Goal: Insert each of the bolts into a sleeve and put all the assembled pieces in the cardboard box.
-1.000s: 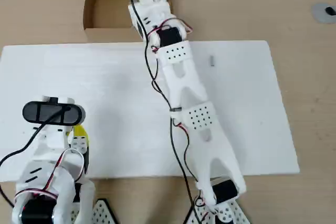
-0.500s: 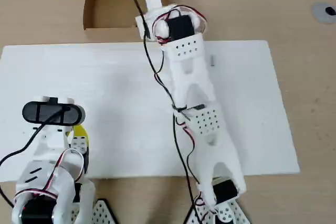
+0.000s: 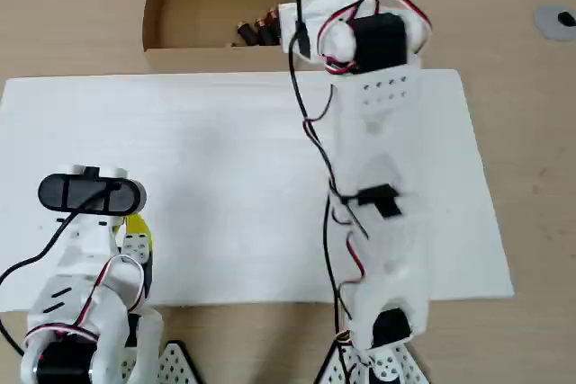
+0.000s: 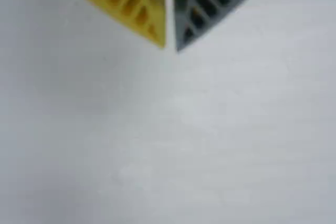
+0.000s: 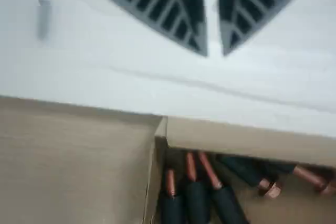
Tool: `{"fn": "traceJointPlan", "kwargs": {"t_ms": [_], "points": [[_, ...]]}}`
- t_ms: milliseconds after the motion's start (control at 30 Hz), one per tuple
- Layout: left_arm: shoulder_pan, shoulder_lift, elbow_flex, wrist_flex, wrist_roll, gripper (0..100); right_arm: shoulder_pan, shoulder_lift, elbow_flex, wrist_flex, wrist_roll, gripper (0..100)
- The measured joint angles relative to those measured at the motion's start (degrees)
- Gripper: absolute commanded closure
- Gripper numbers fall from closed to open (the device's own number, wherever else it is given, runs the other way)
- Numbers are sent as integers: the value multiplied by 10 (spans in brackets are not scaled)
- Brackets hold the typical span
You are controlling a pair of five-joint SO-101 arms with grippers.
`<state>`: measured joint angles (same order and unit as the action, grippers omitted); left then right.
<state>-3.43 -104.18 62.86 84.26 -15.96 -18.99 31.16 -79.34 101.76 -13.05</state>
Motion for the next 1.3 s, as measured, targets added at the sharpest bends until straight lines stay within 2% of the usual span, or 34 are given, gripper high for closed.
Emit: {"fn": "traceJointPlan", "kwargs": {"t_ms": [367,700,800,1000,1300], "points": [[0,0,0,0,0,994,0,-359,528,0,0,989],[-21,1,71,-1,0,994,0,-583,929,-20,1,989],[-46,1,86,-15,0,994,0,-645,1015,-52,2,989],[-87,1,131,-43,0,994,0,-789,1181,-161,53,989],[-91,2,185,-47,0,994,0,-1068,1462,-319,133,989]]}}
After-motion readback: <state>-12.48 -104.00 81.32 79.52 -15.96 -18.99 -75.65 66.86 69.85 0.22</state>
